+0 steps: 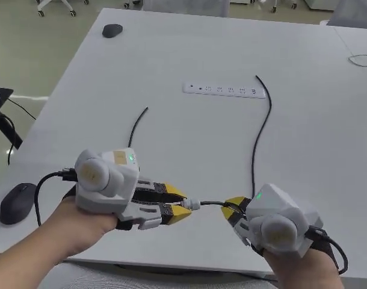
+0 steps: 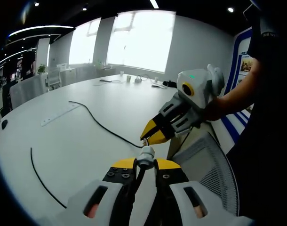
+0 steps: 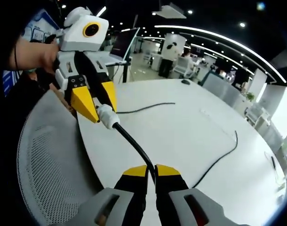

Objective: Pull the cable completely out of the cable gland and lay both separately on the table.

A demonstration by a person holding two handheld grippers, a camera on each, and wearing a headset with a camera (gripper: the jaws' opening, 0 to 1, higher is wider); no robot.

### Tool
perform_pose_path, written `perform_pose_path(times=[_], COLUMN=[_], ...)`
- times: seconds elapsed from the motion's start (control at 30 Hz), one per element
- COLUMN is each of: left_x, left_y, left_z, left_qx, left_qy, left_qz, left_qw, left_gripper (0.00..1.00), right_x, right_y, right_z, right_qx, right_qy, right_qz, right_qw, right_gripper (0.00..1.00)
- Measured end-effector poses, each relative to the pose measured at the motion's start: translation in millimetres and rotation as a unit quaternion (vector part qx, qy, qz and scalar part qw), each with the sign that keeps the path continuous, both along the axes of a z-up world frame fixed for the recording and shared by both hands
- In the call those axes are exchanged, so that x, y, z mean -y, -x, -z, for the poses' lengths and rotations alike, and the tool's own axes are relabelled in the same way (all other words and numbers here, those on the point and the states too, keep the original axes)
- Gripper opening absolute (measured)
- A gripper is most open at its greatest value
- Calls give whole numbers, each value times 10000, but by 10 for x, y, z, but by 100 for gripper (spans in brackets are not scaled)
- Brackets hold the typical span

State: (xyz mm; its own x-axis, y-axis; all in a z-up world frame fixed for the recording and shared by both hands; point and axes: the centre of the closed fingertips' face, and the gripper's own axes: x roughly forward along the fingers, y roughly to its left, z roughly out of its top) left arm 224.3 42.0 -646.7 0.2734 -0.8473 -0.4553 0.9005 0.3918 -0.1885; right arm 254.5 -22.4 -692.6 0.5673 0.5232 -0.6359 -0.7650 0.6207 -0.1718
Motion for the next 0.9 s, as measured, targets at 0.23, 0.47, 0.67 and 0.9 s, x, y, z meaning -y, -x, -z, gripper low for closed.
perform_pose_path(times=[0.23,0.47,0.67,0.9], left_x=[14,-15,-13,-33], left_y=[10,22,27,5], left_z=[6,14,9,17], left_qx=[34,15,-45,-63], left_qy=[-15,-7,41,30], left_qz=[15,-2,-48,-87], left_qw=[10000,10000,10000,9999], left_gripper=[15,15,15,15], right_x=[206,302,273,288], right_y=[-51,-43,-21,4], right_z=[170,264,262,216], right_qx=[-562,-1034,-996,-671], right_qy=[-222,-519,-471,-279], right_qz=[755,1184,1091,830], right_qw=[9953,9862,9879,9939], right_gripper=[0,0,1,1])
